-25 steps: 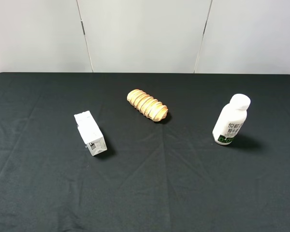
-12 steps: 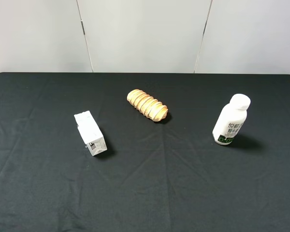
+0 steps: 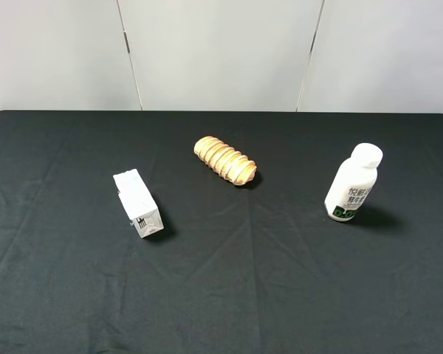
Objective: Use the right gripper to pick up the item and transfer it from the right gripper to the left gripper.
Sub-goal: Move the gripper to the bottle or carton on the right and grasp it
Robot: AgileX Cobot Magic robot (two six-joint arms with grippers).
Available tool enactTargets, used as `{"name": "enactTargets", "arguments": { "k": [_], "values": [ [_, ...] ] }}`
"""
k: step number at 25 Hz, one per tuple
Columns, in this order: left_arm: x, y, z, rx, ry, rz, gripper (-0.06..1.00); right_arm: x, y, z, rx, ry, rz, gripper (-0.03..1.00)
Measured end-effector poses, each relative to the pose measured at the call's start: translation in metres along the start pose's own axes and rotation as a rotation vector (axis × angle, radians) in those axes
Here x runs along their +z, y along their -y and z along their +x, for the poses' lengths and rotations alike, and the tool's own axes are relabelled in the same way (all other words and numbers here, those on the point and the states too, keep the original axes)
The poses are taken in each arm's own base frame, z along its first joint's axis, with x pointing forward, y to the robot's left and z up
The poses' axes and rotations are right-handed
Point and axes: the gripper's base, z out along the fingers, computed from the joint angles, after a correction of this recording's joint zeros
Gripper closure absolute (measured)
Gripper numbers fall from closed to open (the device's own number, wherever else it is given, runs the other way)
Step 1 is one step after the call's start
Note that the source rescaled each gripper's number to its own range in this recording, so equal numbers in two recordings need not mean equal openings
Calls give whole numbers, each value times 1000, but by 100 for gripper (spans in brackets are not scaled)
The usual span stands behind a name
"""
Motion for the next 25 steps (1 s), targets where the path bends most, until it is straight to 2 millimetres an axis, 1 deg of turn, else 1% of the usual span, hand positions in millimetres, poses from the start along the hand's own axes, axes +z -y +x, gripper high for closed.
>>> {"name": "enactTargets", "arguments": {
  "k": [2,5,9,13,16,19,22,25],
  "values": [
    [0,0,0,0,0,0,-5,1,-1,-17,0,-2,-20,-3],
    [0,0,0,0,0,0,-5,10,-4,-38,-33,-38,-65,-3],
    [0,0,0,0,0,0,-5,35,-12,-62,-62,-158,-115,-3],
    [0,0,0,0,0,0,-5,68,-21,-81,-90,-289,-123,-3],
    [0,0,0,0,0,0,-5,95,-31,-90,-97,-381,-131,-3],
    [0,0,0,0,0,0,-5,123,-40,-93,-96,-473,-130,-3],
    [0,0,0,0,0,0,-5,152,-46,-91,-100,-565,-121,-3],
    [0,0,0,0,0,0,-5,176,-49,-85,-108,-643,-106,-3]
  ]
}}
